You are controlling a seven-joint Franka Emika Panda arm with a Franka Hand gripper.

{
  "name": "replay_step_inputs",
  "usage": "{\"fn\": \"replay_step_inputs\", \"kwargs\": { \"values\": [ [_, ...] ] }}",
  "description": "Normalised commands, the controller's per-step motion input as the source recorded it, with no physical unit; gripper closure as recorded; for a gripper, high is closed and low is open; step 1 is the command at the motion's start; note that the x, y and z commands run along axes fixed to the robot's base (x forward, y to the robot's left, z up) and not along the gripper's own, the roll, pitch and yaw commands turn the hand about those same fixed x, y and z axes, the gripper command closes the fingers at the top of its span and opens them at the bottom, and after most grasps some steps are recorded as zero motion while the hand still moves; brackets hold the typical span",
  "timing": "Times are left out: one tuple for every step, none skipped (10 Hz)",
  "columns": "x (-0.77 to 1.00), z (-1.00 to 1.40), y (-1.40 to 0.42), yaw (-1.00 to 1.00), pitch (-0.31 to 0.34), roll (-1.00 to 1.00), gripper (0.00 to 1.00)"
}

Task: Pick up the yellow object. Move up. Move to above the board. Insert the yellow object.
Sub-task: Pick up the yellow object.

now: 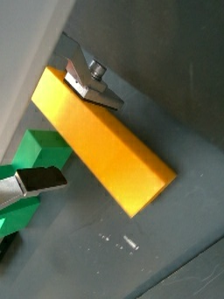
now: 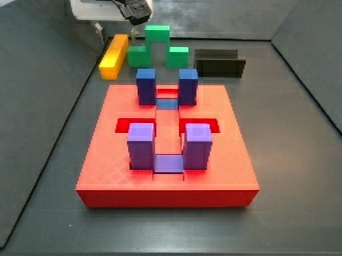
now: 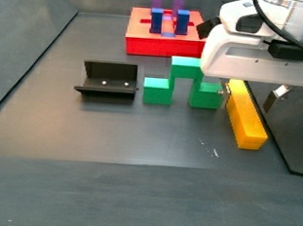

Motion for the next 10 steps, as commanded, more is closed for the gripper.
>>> {"fn": "replay_step_inputs", "kwargs": {
  "values": [
    [0.24,-0.08,0.0,-0.02,-0.074,-0.29,0.0],
    [0.19,-0.05,0.0,-0.08,-0.113,-0.34,0.0],
    [0.26,-0.05,0.0,-0.01,-0.037,-0.23,0.0],
    [0.17,-0.09,0.0,0.0,-0.044,-0.2,0.0],
    [0.0,-0.05,-0.07,-0.05,-0.116,-0.17,0.0],
    [0.0,0.0,0.0,-0.07,-0.219,-0.29,0.0],
    [0.04,0.07,0.03,-0.09,-0.209,-0.47,0.0],
    [-0.07,0.1,0.03,-0.11,-0.331,-0.48,0.0],
    [0.0,0.02,0.12,-0.05,-0.28,-0.47,0.0],
    [0.0,0.02,0.04,-0.03,-0.307,-0.5,0.0]
  ]
}}
